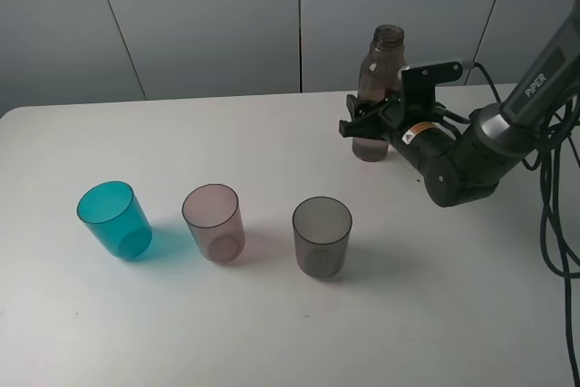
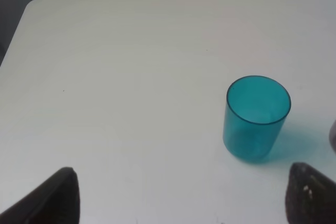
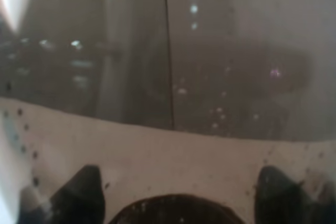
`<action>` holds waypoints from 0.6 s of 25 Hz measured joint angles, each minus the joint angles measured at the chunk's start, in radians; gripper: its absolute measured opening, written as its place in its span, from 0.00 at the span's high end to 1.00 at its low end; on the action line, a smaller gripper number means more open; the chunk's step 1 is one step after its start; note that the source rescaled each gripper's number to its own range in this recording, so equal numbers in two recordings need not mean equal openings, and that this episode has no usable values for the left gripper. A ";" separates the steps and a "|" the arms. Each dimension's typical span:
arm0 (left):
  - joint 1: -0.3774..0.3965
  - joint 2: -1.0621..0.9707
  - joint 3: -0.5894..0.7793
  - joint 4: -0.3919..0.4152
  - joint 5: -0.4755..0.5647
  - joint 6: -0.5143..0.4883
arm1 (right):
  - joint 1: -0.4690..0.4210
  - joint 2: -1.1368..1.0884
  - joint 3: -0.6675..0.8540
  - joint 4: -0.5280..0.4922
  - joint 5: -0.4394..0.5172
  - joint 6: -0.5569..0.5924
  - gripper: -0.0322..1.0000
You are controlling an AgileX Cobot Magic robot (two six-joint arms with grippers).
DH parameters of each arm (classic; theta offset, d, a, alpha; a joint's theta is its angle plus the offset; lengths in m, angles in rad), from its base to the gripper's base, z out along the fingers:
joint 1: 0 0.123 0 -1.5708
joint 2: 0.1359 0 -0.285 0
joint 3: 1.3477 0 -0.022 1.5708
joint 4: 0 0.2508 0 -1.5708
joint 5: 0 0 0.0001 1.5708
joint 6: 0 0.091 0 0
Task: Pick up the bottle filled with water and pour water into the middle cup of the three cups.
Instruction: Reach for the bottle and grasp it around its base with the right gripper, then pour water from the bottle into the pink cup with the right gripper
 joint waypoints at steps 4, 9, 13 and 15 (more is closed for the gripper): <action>0.000 0.000 0.000 0.000 0.000 -0.002 | 0.000 0.000 0.000 -0.002 -0.002 -0.010 0.96; 0.000 0.000 0.000 0.000 0.000 -0.002 | 0.000 -0.012 0.000 -0.073 0.011 -0.027 0.96; 0.000 0.000 0.000 0.000 0.000 -0.002 | 0.000 -0.057 0.000 -0.178 0.018 -0.037 0.97; 0.000 0.000 0.000 0.000 0.000 -0.002 | 0.011 -0.090 0.000 -0.199 0.018 -0.041 0.97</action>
